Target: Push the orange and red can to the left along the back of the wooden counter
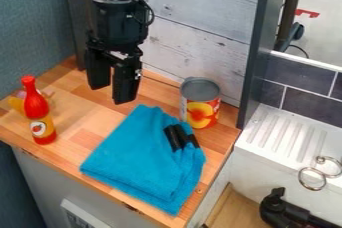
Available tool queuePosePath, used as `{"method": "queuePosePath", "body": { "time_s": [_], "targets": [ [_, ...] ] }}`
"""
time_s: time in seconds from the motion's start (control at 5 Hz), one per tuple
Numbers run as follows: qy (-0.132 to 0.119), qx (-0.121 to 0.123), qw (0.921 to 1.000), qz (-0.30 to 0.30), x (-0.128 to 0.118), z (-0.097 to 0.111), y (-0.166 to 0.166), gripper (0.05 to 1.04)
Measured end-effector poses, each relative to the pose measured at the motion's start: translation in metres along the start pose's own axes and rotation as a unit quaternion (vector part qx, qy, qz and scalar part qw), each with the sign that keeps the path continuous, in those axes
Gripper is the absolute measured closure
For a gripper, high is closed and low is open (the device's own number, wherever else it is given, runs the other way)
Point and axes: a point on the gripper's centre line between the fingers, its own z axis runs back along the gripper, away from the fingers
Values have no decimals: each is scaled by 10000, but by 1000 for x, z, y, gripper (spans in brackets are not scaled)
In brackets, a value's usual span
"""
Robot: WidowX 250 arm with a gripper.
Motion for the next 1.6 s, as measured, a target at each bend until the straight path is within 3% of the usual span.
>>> {"method": "queuePosePath", "body": {
  "time_s": [0.4, 0.6, 1.0, 1.2, 1.6],
  "targets": [
    [154, -68, 9998, 132, 7, -12, 0, 83],
    [5, -151, 9997, 167, 25, -16, -8, 83],
    [-604, -558, 9966, 109, 66, -33, -25, 83],
    [-736, -560, 9957, -75, 96, -30, -37, 83],
    [-887, -744, 9928, -319, 126, -38, -53, 83]
  ]
}}
